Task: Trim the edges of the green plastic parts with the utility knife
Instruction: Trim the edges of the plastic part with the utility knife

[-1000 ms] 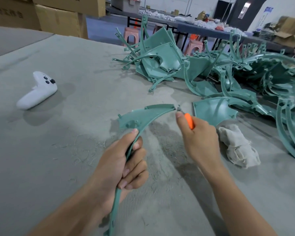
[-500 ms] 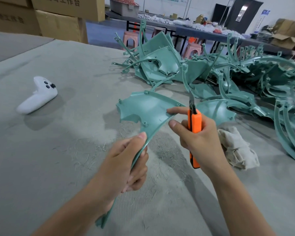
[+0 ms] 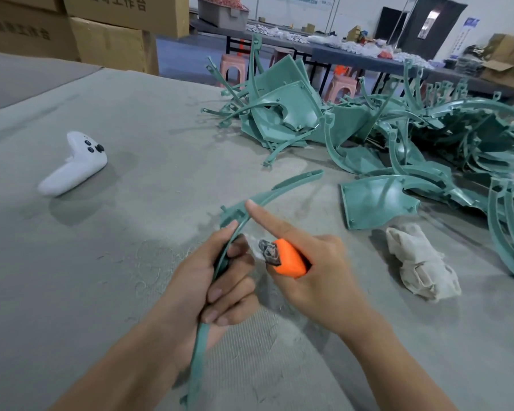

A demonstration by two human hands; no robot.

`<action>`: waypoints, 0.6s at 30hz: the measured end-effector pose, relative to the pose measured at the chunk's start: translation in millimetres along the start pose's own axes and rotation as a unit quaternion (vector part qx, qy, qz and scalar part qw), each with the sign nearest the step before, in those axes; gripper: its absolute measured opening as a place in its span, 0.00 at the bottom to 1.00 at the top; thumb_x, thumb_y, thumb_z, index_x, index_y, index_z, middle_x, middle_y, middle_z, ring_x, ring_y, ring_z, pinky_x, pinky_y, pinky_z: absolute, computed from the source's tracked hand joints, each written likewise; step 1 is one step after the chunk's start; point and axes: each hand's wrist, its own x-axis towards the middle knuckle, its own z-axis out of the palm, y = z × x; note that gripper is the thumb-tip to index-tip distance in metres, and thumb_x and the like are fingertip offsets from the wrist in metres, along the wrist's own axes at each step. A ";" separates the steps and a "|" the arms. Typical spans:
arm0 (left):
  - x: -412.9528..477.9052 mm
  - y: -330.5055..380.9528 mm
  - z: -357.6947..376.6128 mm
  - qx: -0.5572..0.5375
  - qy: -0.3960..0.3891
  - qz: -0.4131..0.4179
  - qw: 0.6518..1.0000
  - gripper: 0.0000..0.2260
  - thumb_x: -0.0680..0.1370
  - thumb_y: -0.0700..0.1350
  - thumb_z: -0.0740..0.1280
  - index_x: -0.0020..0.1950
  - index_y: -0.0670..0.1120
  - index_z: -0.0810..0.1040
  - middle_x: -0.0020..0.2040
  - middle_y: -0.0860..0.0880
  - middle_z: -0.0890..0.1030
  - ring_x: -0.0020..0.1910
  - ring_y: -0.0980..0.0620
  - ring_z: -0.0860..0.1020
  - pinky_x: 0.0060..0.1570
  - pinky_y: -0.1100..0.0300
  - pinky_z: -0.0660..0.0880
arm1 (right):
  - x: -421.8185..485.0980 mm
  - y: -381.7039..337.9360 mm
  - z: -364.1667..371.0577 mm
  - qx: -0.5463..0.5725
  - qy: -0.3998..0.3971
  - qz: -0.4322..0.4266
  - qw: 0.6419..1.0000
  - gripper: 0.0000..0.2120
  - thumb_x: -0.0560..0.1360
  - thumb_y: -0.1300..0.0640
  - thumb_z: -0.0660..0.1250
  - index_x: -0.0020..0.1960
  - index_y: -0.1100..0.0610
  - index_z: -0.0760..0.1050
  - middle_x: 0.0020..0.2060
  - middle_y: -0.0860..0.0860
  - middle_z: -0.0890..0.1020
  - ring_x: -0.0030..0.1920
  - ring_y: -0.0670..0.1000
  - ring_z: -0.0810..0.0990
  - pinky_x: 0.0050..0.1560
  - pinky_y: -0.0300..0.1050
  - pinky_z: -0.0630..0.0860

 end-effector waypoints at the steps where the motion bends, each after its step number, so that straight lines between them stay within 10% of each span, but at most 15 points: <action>1: -0.1 0.7 -0.4 -0.010 -0.004 -0.007 1.000 0.16 0.76 0.53 0.62 0.29 0.48 0.70 0.16 0.52 0.59 0.11 0.59 0.58 0.15 0.71 0.55 | 0.3 3.3 -0.3 -0.019 0.018 0.009 1.000 0.38 0.67 0.71 0.70 0.74 0.48 0.70 0.25 0.45 0.60 0.25 0.44 0.61 0.28 0.31 0.60; 6: -1.2 2.1 -2.0 -0.025 -0.022 -0.030 0.999 0.16 0.77 0.53 0.61 0.31 0.47 0.70 0.16 0.53 0.59 0.11 0.59 0.58 0.14 0.70 0.56 | 3.6 16.2 -5.2 -0.037 0.098 0.119 0.987 0.33 0.73 0.60 0.66 0.76 0.43 0.65 0.24 0.48 0.67 0.23 0.48 0.66 0.25 0.42 0.68; 13: 1.1 1.5 -5.9 -0.045 0.007 -0.026 0.999 0.16 0.77 0.52 0.61 0.30 0.47 0.70 0.16 0.52 0.59 0.11 0.59 0.58 0.15 0.69 0.55 | -0.2 5.1 3.5 0.007 -0.014 0.009 1.000 0.33 0.69 0.66 0.68 0.73 0.48 0.71 0.23 0.46 0.64 0.24 0.45 0.63 0.28 0.31 0.61; 18: 3.1 2.2 -7.4 -0.009 -0.019 -0.037 0.999 0.16 0.78 0.52 0.61 0.32 0.47 0.69 0.16 0.52 0.60 0.12 0.58 0.58 0.15 0.69 0.56 | -1.0 4.5 0.3 0.016 0.171 0.030 0.985 0.04 0.71 0.63 0.75 0.44 0.61 0.81 0.29 0.45 0.78 0.28 0.45 0.73 0.30 0.36 0.68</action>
